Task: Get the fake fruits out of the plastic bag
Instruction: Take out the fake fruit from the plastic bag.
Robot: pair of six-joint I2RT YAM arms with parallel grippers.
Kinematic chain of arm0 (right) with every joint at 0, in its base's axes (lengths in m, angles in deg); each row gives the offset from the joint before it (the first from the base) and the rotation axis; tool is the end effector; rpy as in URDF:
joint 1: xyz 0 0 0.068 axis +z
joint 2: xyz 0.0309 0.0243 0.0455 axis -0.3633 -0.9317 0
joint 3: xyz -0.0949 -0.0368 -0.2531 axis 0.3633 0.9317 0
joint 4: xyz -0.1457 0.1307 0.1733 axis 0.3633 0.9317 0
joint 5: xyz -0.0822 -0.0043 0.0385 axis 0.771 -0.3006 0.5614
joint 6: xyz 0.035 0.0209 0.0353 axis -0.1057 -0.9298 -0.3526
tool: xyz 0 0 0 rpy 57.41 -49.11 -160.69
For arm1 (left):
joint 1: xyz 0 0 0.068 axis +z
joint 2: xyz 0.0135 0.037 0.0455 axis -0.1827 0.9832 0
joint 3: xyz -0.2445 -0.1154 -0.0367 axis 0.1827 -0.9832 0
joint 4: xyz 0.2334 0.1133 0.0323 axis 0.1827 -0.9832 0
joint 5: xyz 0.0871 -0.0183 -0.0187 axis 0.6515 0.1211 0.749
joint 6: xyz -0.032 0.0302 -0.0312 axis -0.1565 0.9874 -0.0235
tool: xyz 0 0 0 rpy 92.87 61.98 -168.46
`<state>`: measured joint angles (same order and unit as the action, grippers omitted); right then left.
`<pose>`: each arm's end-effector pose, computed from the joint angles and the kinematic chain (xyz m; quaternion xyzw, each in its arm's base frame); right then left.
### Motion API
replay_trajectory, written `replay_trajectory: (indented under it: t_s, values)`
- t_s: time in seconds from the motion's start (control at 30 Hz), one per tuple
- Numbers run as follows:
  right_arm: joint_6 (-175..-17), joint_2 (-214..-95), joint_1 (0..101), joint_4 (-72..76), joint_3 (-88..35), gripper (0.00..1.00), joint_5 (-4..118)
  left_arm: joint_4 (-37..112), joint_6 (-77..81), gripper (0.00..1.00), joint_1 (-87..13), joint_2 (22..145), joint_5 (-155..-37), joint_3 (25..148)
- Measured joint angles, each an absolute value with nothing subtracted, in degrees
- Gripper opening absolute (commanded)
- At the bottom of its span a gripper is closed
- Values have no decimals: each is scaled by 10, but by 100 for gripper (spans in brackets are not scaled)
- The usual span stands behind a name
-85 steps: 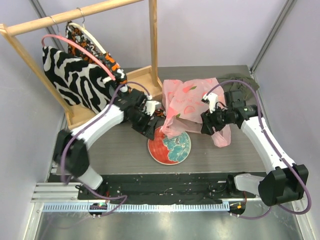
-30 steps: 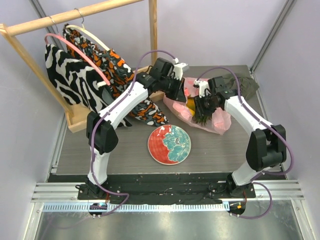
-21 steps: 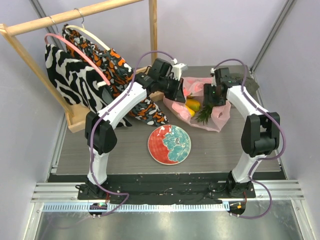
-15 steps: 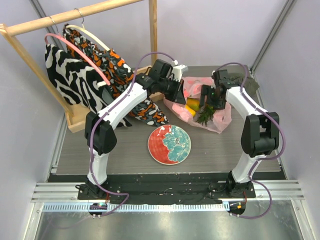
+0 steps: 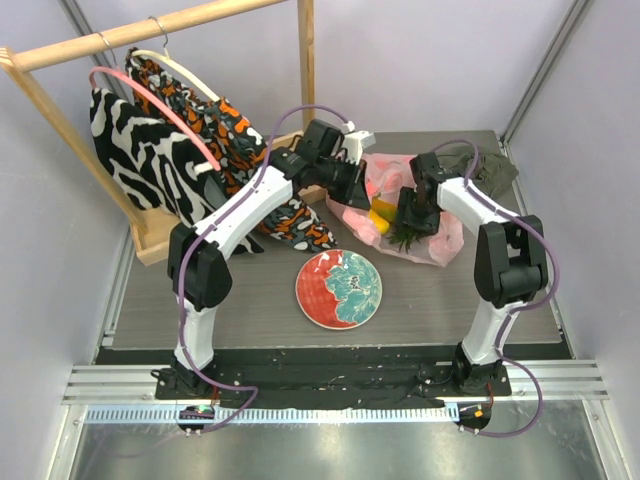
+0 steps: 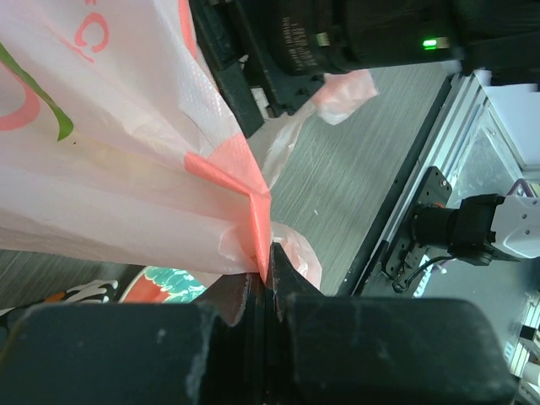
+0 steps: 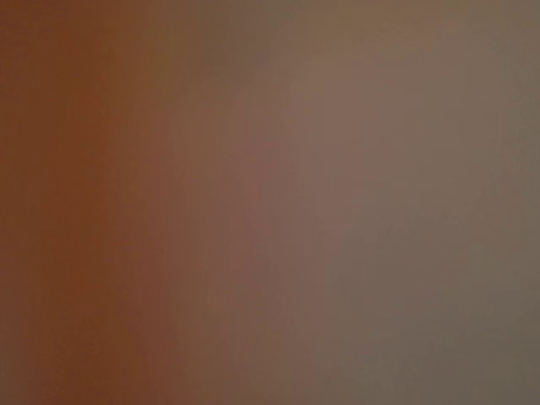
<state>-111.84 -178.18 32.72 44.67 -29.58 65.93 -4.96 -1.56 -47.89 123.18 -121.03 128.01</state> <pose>0.3654 0.0731 0.2140 0.0976 0.9785 0.0435 0.1762 0.3511 -0.2925 0.3367 0.2835 0.8354 -0.4063 0.2377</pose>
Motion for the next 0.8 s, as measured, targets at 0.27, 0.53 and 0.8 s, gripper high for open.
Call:
replay_trajectory:
  t_s: [0.27,0.53,0.8]
  values:
    - [-1109,-1864,323,446,-319,10,701,-49,-13,0,-480,1231,-1210,1264]
    - [-1011,-1829,304,471,-352,1,605,-56,10,0,-480,1231,-1179,1271]
    - [-915,-1644,303,537,-276,1,458,-61,40,0,-480,1255,-1131,1340]
